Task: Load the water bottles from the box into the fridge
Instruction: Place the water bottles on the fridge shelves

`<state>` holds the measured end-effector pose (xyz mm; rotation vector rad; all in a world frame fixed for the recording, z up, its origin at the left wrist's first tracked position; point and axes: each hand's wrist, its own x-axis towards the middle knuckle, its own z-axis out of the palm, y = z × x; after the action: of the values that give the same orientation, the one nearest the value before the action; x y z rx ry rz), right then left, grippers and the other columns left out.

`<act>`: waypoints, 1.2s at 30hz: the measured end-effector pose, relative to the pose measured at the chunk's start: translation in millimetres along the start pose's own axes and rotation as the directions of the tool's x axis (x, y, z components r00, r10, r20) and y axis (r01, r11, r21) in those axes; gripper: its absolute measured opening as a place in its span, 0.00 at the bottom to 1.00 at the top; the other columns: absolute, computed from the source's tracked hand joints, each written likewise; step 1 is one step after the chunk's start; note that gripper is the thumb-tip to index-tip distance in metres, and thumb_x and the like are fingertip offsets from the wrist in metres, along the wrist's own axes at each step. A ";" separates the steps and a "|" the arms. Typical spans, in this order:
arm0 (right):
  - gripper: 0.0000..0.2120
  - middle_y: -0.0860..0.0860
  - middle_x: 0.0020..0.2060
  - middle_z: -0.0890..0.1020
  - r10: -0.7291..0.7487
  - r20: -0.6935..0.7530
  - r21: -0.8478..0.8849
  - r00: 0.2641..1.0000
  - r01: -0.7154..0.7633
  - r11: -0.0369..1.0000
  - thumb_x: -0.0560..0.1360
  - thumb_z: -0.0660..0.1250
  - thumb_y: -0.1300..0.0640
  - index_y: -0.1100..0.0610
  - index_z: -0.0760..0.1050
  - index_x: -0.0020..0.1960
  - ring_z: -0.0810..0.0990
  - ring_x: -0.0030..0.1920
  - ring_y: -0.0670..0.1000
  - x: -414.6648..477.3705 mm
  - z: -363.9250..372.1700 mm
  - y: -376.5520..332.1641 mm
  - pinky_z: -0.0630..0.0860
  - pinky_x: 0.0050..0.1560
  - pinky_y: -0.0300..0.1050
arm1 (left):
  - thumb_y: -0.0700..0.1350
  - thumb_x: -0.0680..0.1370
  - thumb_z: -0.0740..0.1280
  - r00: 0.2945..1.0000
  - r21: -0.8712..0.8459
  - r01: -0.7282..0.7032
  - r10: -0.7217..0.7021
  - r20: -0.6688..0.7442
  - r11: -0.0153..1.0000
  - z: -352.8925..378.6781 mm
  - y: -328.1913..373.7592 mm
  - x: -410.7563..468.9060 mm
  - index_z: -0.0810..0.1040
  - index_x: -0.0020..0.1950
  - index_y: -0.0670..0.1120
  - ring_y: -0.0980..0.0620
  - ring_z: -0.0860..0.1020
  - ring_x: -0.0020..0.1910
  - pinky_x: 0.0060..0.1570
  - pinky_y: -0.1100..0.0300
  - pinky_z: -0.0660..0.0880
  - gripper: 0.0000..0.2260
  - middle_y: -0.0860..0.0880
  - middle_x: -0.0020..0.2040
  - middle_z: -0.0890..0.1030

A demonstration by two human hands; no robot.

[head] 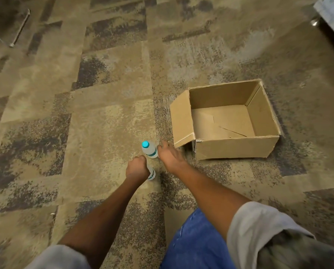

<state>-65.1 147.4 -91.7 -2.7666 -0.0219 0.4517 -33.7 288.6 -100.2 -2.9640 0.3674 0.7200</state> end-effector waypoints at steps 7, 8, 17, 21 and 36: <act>0.18 0.59 0.57 0.72 0.159 -0.031 0.217 0.987 -0.149 0.965 0.76 0.66 0.61 0.62 0.67 0.64 0.77 0.48 0.57 -42.8 3.1 45.9 0.77 0.49 0.51 | 0.41 0.70 0.69 0.999 -0.021 -0.035 0.035 0.003 0.999 -2.9 21.6 -13.1 0.68 0.43 0.44 0.48 0.72 0.37 0.32 0.57 0.66 0.10 0.46 0.40 0.74; 0.18 0.59 0.55 0.73 0.191 -0.042 0.259 0.981 -0.174 0.950 0.76 0.66 0.58 0.63 0.68 0.62 0.77 0.48 0.58 -52.4 1.6 53.7 0.76 0.47 0.51 | 0.41 0.69 0.69 0.999 -0.023 -0.053 0.053 0.007 0.998 -5.6 28.3 -16.6 0.69 0.43 0.43 0.48 0.72 0.36 0.30 0.58 0.65 0.10 0.46 0.38 0.74; 0.15 0.58 0.51 0.77 0.454 -0.135 0.375 0.881 -0.379 0.846 0.77 0.64 0.50 0.61 0.72 0.54 0.78 0.45 0.57 -168.7 -25.3 127.7 0.71 0.40 0.46 | 0.41 0.63 0.74 0.986 -0.341 -0.131 0.157 0.050 0.931 -47.8 121.4 -67.1 0.66 0.36 0.46 0.42 0.81 0.34 0.30 0.53 0.72 0.16 0.44 0.33 0.78; 0.14 0.56 0.50 0.77 0.558 -0.213 0.439 0.802 -0.431 0.788 0.76 0.65 0.50 0.60 0.72 0.53 0.74 0.42 0.52 -226.3 -48.6 158.6 0.69 0.39 0.43 | 0.41 0.62 0.75 0.965 -0.360 -0.232 0.261 0.034 0.904 -69.3 180.3 -101.5 0.70 0.37 0.45 0.47 0.80 0.29 0.26 0.56 0.72 0.14 0.44 0.35 0.81; 0.18 0.53 0.54 0.75 0.741 -0.349 0.470 0.574 -0.577 0.668 0.69 0.70 0.53 0.56 0.75 0.57 0.78 0.50 0.57 -426.1 -128.3 234.8 0.75 0.48 0.47 | 0.33 0.65 0.74 0.739 -0.522 -0.502 0.655 0.155 0.690 -107.3 398.5 -219.4 0.69 0.39 0.43 0.48 0.74 0.25 0.21 0.61 0.70 0.15 0.43 0.31 0.74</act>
<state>-438.6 -145.0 76.0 -2.3801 1.1756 -0.1528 -273.5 -63.8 91.7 -3.0086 1.3401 1.5415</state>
